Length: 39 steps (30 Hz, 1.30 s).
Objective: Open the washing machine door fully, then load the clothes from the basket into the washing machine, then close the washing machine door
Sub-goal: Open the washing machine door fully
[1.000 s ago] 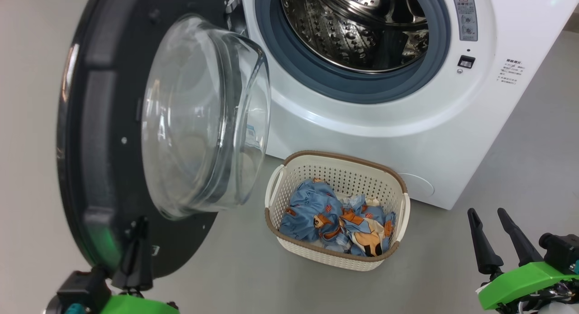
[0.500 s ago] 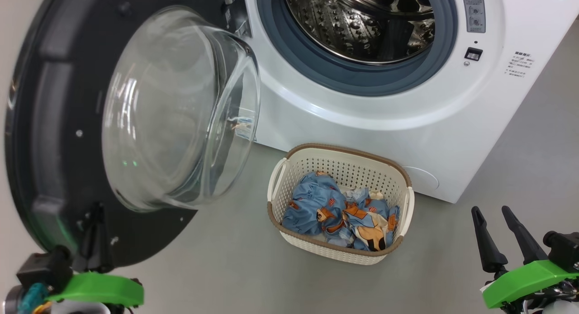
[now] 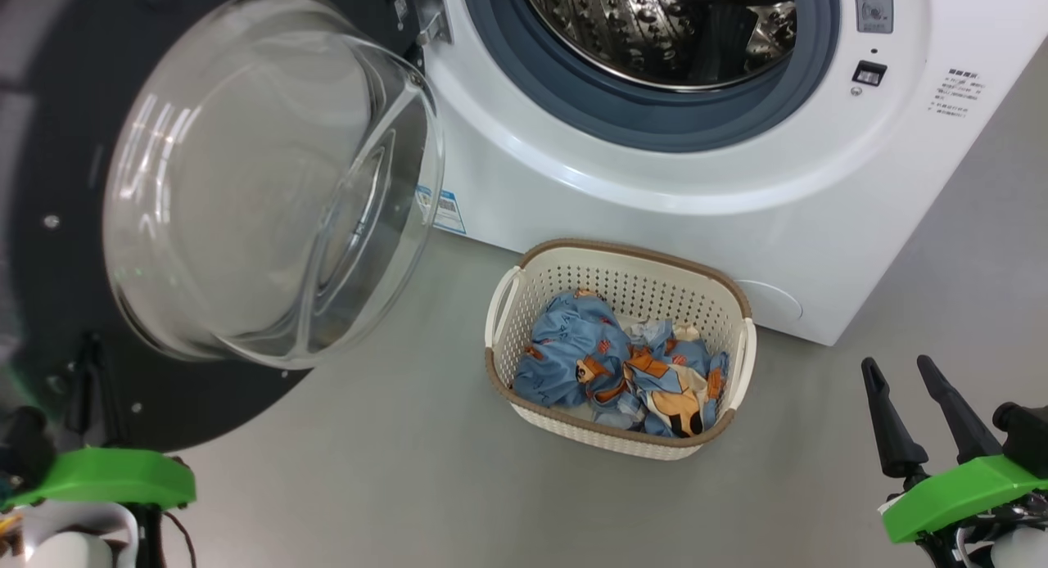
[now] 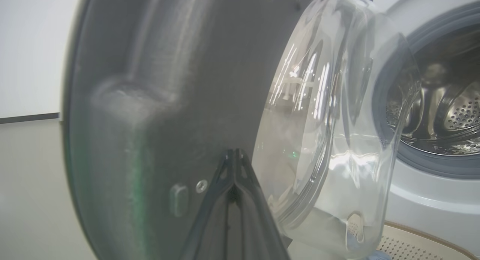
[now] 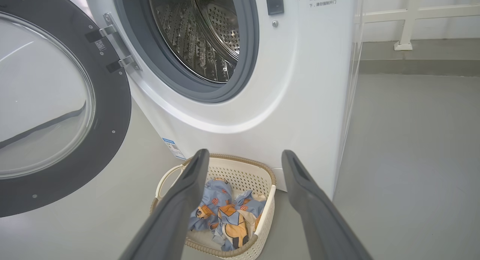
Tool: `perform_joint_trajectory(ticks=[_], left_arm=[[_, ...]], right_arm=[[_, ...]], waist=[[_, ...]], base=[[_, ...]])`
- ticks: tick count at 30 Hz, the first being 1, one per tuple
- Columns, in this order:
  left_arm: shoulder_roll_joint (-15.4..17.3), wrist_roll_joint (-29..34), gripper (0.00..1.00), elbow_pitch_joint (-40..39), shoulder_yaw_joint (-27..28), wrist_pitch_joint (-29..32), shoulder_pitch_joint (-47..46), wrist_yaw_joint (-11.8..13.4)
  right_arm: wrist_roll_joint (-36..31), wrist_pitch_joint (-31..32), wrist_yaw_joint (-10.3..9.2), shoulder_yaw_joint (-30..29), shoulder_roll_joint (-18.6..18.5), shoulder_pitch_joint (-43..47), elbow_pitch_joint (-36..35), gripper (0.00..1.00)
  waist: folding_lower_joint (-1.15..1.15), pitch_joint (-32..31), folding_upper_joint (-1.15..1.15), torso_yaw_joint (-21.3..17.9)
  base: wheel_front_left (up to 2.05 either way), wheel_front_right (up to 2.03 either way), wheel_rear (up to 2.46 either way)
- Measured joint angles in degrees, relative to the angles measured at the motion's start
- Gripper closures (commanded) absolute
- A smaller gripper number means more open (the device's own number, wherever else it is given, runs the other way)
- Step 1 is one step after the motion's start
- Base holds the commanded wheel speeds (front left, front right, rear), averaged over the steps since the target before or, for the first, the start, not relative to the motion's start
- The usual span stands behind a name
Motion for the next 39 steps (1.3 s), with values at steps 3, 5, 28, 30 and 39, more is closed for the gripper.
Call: perform_joint_trajectory(ticks=[3, 5, 28, 30, 39], left_arm=[[0.0, 0.9, 1.0, 1.0, 1.5, 0.0, -1.2, 0.0], [0.0, 1.2, 1.0, 2.1, 2.7, 0.0, -2.1, -0.4], [0.5, 8.4, 1.0, 13.1, 16.1, -0.3, -12.4, -2.9], [0.5, 8.9, 1.0, 13.9, 17.2, -0.3, -13.3, -3.1], [0.9, 11.3, 1.0, 17.2, 20.8, -0.3, -17.0, -4.1]], right_arm=[[0.0, 0.0, 0.0, 0.1, -0.3, -0.4, 0.0, 0.0], [0.0, 0.0, 0.0, 0.3, -0.4, -1.2, -0.1, 0.0], [-0.2, 0.0, 0.0, 1.8, -2.6, -4.6, -0.4, 0.0], [-0.4, 0.0, 0.0, 1.8, -2.9, -5.2, -0.4, 0.0], [-0.4, 0.0, 0.0, 2.5, -3.8, -7.0, -0.6, 0.0]], waist=[[0.0, 0.7, 0.0, 0.0], [0.0, 1.2, 0.0, -0.1], [0.0, 6.6, 0.0, -1.3], [0.0, 7.2, 0.0, -1.4], [0.0, 9.6, 0.0, -1.7]], base=[[0.0, 0.0, 0.0], [0.0, 0.0, 0.0], [0.0, 0.0, 0.0], [0.0, 0.0, 0.0], [0.0, 0.0, 0.0]])
